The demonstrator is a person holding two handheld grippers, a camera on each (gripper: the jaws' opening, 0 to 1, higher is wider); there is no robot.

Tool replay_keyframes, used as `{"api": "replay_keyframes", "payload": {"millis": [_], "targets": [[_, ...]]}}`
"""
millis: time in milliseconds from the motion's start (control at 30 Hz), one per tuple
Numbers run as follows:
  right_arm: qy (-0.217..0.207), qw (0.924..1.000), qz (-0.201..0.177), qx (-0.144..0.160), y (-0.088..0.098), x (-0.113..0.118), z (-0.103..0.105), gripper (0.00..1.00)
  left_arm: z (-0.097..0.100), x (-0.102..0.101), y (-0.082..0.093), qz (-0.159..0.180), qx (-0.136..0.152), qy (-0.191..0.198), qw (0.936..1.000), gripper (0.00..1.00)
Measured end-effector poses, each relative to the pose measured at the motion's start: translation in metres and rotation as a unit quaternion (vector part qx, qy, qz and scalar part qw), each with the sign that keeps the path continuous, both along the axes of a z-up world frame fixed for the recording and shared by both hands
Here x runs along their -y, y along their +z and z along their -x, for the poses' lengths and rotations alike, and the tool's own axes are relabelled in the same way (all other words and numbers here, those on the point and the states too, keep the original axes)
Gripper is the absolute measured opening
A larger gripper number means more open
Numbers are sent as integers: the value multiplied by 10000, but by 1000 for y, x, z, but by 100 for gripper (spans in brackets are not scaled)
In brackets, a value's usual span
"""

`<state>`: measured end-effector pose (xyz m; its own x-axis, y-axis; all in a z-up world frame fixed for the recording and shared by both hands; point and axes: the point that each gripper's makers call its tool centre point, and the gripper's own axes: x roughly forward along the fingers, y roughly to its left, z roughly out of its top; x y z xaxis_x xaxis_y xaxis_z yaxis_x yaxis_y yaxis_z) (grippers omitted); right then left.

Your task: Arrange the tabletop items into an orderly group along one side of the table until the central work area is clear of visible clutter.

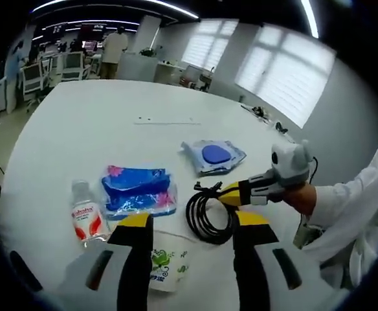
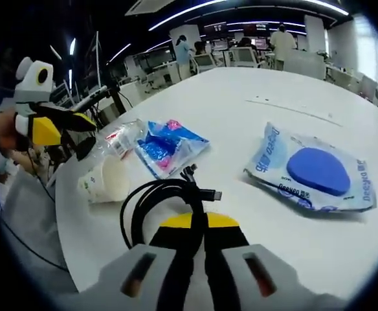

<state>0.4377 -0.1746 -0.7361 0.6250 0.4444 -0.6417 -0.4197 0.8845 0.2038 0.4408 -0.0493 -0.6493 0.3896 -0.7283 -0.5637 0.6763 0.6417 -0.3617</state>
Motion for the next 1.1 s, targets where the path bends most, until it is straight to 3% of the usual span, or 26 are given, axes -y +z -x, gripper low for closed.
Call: {"api": "replay_keyframes", "payload": {"millis": [200, 500, 800, 1100], "targets": [[37, 9999, -71, 139, 8, -1, 1, 1, -3, 19, -5, -76, 17, -182, 9998, 48], [68, 9996, -146, 243, 16, -1, 1, 1, 0, 52, -26, -399, -6, -598, 9974, 48], [121, 9993, -197, 311, 21, -1, 3, 1, -5, 71, -57, -1044, -9, -912, 9903, 48], [115, 9987, -299, 388, 31, -1, 5, 0, -4, 81, -71, -1267, -39, -1095, 9859, 46]]}}
